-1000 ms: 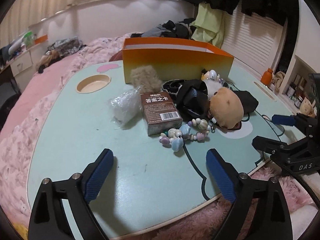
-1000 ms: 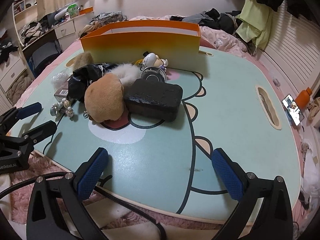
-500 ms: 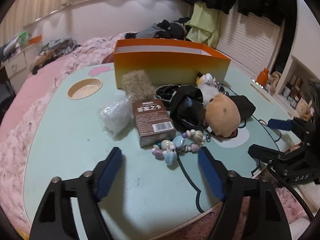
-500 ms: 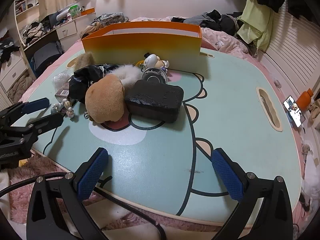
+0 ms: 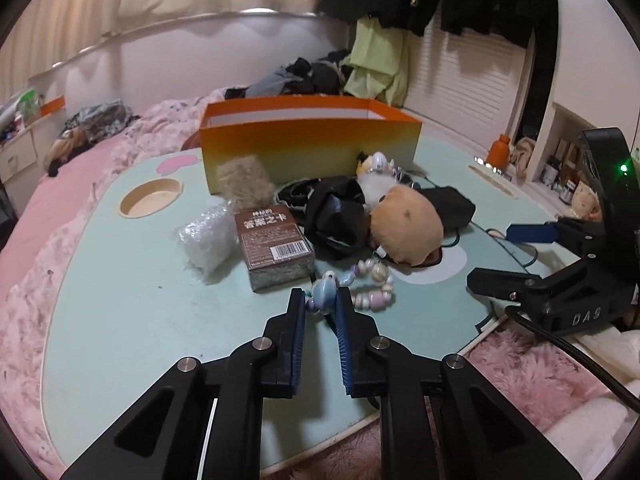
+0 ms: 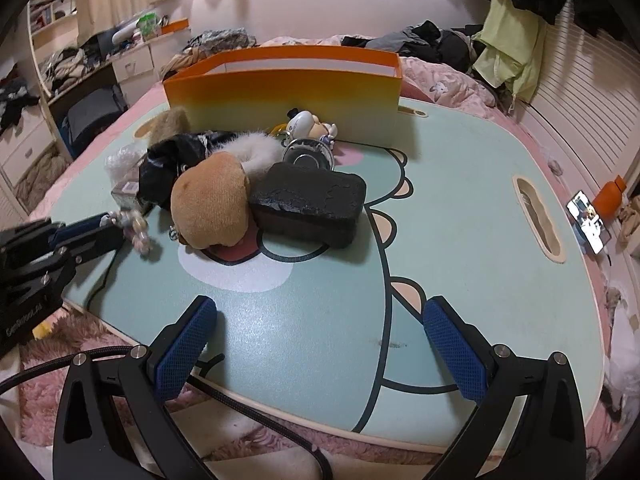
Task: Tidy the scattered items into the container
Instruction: 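Grasp the black pouch on the table with the right gripper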
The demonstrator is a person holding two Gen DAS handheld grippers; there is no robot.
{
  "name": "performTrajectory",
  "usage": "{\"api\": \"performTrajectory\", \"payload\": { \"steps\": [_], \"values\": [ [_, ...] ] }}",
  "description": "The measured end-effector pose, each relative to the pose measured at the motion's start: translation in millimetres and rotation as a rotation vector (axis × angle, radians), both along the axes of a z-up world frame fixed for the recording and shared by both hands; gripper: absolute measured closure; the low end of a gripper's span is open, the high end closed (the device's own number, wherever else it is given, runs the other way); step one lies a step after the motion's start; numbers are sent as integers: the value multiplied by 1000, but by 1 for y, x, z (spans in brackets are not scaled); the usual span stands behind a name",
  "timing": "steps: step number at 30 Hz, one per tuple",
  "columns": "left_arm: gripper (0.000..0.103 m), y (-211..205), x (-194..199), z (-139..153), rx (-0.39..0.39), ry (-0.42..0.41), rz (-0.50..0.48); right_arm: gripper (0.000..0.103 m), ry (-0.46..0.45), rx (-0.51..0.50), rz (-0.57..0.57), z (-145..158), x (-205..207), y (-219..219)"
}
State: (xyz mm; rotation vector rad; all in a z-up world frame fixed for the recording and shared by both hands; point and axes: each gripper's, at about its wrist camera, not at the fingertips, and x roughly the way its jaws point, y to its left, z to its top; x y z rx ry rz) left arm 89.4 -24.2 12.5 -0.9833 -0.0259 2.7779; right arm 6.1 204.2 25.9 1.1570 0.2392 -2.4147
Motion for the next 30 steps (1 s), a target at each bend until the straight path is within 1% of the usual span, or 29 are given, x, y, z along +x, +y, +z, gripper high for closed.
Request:
{"api": "performTrajectory", "payload": {
  "steps": [3, 7, 10, 12, 14, 15, 17, 20, 25, 27, 29, 30],
  "values": [
    [89, -3, 2, 1, 12, 14, 10, 0, -10, -90, 2, 8, -6, 7],
    [89, -3, -1, -2, 10, 3, 11, 1, -1, -155, -36, 17, -23, 10],
    [89, -2, 0, -2, 8, 9, 12, 12, -36, -207, -39, 20, -39, 8],
    [89, -3, 0, -2, 8, 14, 14, 16, -61, -236, -42, 21, -47, 6],
    [89, -2, 0, -3, 5, 15, 12, 26, -56, -215, -67, 19, -53, 3],
    [89, -2, -1, -3, 4, 15, 13, 28, -53, -201, -76, 18, -56, 1],
    [89, -2, 0, -3, 2, 15, 10, 33, -61, -207, -72, 16, -61, -1],
    [89, -1, 0, -4, 0, 13, 8, 34, -72, -205, -57, 16, -66, -6],
    [87, 1, -4, -8, -11, -21, -3, 34, -74, -162, -10, 13, -66, -17],
    [83, 1, -5, -9, -10, -29, -6, 35, -81, -147, -7, 9, -67, -19],
    [73, 1, -4, -8, -11, -28, -3, 48, -41, -94, -19, 6, -65, -22],
    [66, 1, -4, -9, -12, -28, -4, 51, -27, -83, -21, 5, -63, -22]
  ]
}}
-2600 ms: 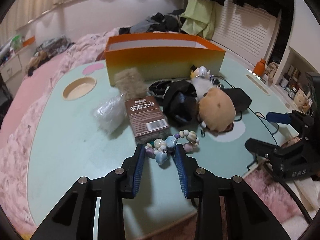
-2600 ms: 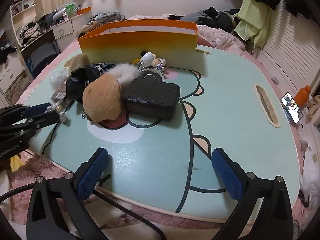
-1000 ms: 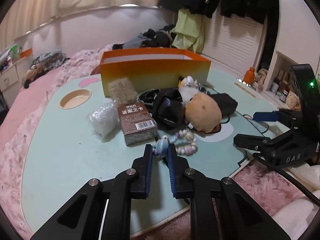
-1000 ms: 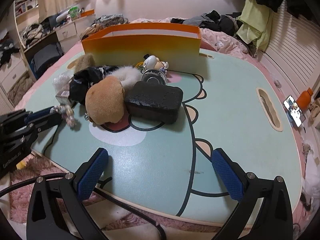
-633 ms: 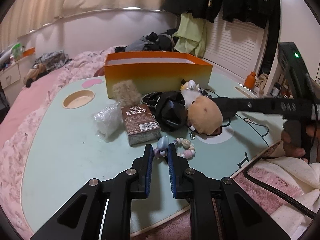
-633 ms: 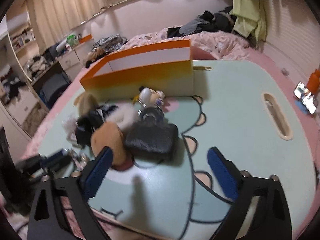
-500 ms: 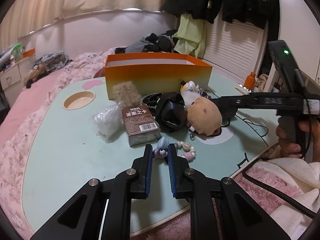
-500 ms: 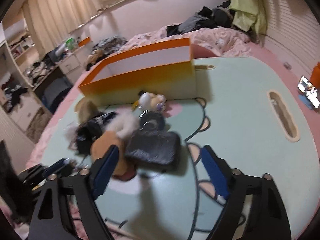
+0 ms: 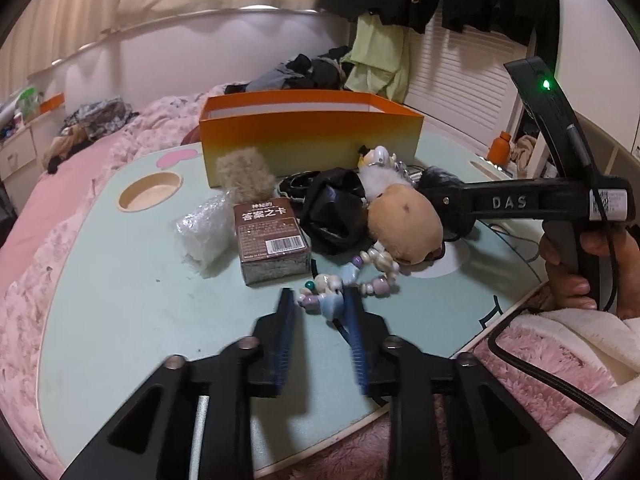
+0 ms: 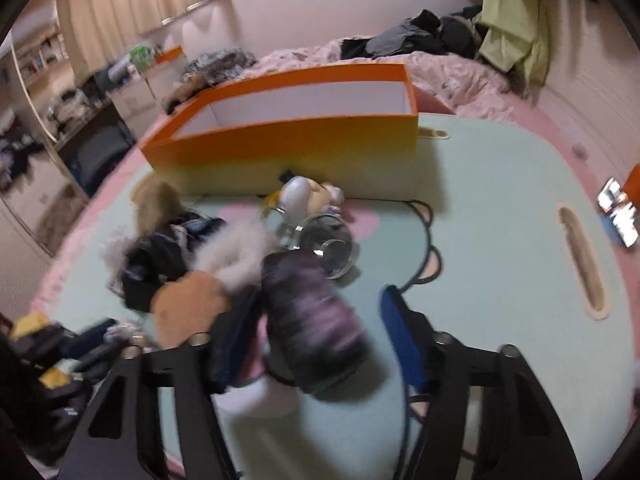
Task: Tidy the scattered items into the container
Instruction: 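Grasp the black pouch on the table with the right gripper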
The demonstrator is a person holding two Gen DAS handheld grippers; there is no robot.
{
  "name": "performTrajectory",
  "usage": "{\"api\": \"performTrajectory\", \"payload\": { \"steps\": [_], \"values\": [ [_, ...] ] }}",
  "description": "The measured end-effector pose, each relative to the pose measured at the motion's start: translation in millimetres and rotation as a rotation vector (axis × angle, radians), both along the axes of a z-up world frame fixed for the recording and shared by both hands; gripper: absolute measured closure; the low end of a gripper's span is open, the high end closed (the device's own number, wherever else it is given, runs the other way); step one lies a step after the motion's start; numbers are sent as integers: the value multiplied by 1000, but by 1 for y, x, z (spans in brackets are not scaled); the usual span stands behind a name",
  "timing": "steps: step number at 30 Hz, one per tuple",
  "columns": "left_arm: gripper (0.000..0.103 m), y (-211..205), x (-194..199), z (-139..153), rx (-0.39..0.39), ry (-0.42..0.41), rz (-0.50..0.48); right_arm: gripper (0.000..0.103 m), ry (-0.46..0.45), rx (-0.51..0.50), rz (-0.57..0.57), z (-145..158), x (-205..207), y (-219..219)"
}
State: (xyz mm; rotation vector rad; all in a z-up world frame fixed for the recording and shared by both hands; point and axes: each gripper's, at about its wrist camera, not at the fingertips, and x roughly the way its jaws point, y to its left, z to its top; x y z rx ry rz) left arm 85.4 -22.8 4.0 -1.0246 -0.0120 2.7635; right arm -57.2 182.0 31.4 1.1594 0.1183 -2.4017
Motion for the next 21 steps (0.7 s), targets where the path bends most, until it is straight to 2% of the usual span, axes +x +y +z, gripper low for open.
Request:
{"api": "performTrajectory", "payload": {
  "steps": [2, 8, 13, 16, 21],
  "values": [
    [59, 1, 1, 0, -3, 1, -1, 73, 5, -11, 8, -1, 2, 2],
    [58, 1, 1, 1, 8, 1, -8, 74, 24, -103, 0, -1, 11, 16],
    [55, 2, 0, 1, 4, -1, -17, 74, 102, -165, -10, 10, 27, 27],
    [50, 5, -4, 1, -9, -7, -27, 74, 136, -166, 4, 14, 34, 26],
    [50, 13, -12, 1, -44, -9, -56, 74, 155, -134, 26, 15, 38, 17]
  ]
}}
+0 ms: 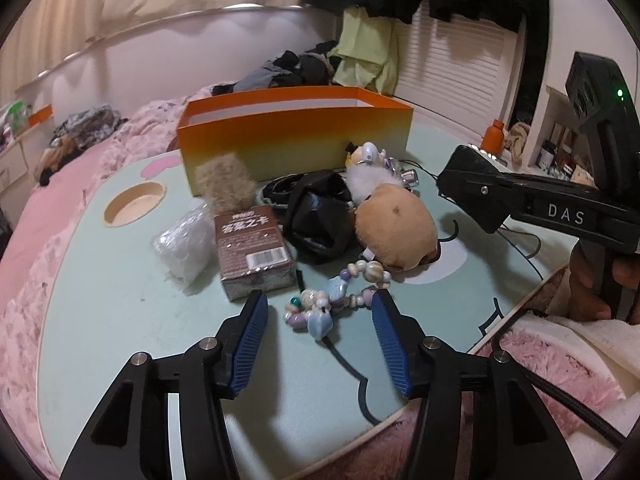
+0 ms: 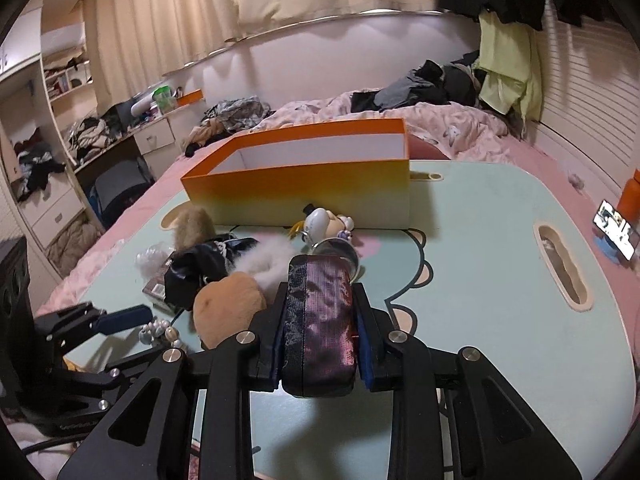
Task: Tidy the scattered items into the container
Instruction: 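Grasp the black pouch on the table with the right gripper, then drop the keychain into the box with the left gripper while the right carries the pouch over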
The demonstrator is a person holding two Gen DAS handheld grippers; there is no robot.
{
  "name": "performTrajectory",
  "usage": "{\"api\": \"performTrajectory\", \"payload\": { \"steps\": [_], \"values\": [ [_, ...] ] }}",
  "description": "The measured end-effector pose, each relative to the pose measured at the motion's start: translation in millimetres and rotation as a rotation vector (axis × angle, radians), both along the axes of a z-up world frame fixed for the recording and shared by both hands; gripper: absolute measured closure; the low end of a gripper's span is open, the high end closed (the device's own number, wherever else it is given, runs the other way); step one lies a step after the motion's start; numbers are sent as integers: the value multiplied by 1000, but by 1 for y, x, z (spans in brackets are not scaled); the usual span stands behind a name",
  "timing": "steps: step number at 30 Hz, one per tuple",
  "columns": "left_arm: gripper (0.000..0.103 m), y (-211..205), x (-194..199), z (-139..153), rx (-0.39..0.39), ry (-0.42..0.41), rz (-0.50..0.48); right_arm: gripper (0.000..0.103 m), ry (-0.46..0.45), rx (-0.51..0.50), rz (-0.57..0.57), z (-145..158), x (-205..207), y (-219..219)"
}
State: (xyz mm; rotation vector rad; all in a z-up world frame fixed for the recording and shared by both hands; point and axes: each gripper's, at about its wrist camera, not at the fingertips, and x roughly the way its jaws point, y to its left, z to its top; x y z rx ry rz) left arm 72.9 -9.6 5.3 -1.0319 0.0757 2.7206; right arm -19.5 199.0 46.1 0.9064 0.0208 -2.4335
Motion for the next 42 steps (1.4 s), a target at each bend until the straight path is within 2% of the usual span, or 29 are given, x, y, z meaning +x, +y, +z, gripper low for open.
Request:
{"api": "performTrajectory", "payload": {
  "steps": [6, 8, 9, 19, 27, 29, 33, 36, 42],
  "values": [
    [50, 7, -6, -1, -25, 15, -36, 74, -13, -9, 2, -3, -2, 3],
    [69, 6, -6, 0, -13, 24, -44, 74, -19, -13, 1, -4, -2, 5],
    [83, 6, -6, 0, -10, 26, -44, 74, -21, -15, 0, -4, -3, 6],
    [85, -1, -1, 3, 43, 33, -55, 74, -21, -26, -11, -4, -1, 8],
    [85, -9, -4, 27, 94, 62, -57, 74, -19, -35, -15, 1, -4, 10],
    [85, -15, -11, 38, 109, 80, -50, 74, -16, -32, -12, 4, -6, 9],
    [85, -21, -30, 60, 89, 118, 0, 74, -7, -16, 2, 13, -13, 4],
    [85, -27, -48, 74, 112, 137, 23, 74, 2, -36, 18, 25, -23, 0],
    [85, -37, -107, 95, 137, 141, 70, 74, 33, -18, 21, 46, -57, -13]
  ]
}}
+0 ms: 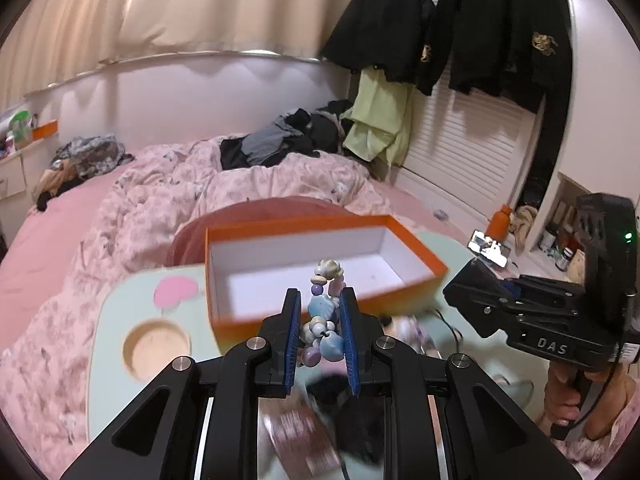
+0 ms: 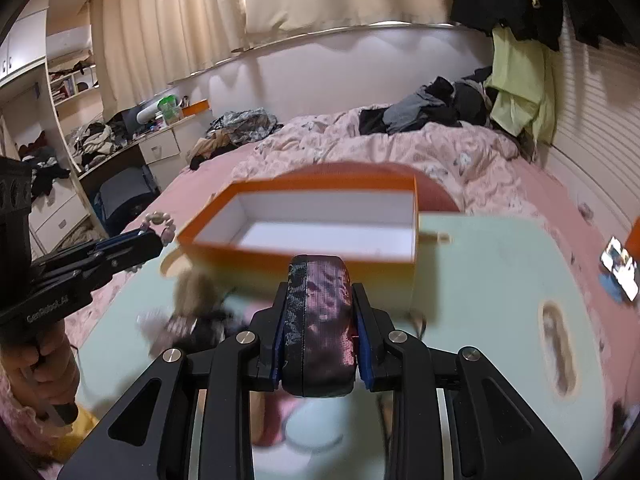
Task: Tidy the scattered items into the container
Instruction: 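Drop the keychain into the box with the left gripper while the right carries the pouch over, then lower the black pouch into the box and open the right gripper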
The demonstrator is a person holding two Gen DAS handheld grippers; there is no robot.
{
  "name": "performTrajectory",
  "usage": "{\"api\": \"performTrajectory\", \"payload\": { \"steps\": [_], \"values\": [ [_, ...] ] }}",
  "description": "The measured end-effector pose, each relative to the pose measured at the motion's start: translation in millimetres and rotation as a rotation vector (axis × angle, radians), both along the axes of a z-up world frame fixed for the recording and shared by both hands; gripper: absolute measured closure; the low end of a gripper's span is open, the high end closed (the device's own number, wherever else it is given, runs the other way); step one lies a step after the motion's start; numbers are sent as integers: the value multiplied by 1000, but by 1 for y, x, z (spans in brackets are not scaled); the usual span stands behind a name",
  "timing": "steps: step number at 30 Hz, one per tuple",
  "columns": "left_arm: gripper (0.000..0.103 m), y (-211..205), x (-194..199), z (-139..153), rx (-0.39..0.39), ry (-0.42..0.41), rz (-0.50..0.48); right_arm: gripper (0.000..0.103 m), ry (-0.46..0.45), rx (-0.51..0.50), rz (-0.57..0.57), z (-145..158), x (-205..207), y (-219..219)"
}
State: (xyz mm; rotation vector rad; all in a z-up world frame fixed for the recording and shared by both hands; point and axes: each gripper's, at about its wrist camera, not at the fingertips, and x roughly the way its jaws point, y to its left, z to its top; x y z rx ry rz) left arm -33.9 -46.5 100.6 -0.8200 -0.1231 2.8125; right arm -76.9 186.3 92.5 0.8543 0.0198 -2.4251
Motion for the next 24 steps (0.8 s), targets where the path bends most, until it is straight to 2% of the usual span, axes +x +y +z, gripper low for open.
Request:
{"api": "performTrajectory", "payload": {
  "steps": [2, 4, 8, 12, 15, 17, 18, 19, 20, 21, 23, 24],
  "values": [
    [85, -3, -24, 2, 13, -27, 12, 74, -4, -8, -1, 7, -17, -4],
    [91, -5, -51, 1, 26, -71, 25, 74, -22, -18, -10, 11, -36, -8],
    [91, -5, -91, -10, 15, -147, 50, 74, -97, -22, -36, 6, -78, -17],
    [91, -3, -111, -22, 37, -206, 51, 74, -123, 26, -60, -4, -101, -26],
    [91, -2, -113, -26, 64, -216, 58, 74, -158, 46, -74, -12, -113, -30],
    [85, -2, -110, -25, 66, -210, 56, 70, -176, 39, -94, -14, -116, -28],
    [77, -2, -109, -25, 62, -209, 56, 69, -181, 28, -103, -13, -116, -26],
    [65, -2, -106, -24, 55, -205, 60, 64, -181, 18, -107, -12, -115, -25],
    [58, -2, -102, -22, 49, -198, 68, 56, -175, 8, -112, -10, -113, -23],
    [48, -3, -98, -20, 47, -188, 75, 52, -162, -3, -118, -8, -110, -19],
    [42, -6, -88, -15, 47, -166, 83, 42, -133, -24, -126, -1, -103, -14],
    [38, -7, -83, -13, 51, -162, 78, 42, -120, -36, -127, 2, -99, -11]
  ]
}}
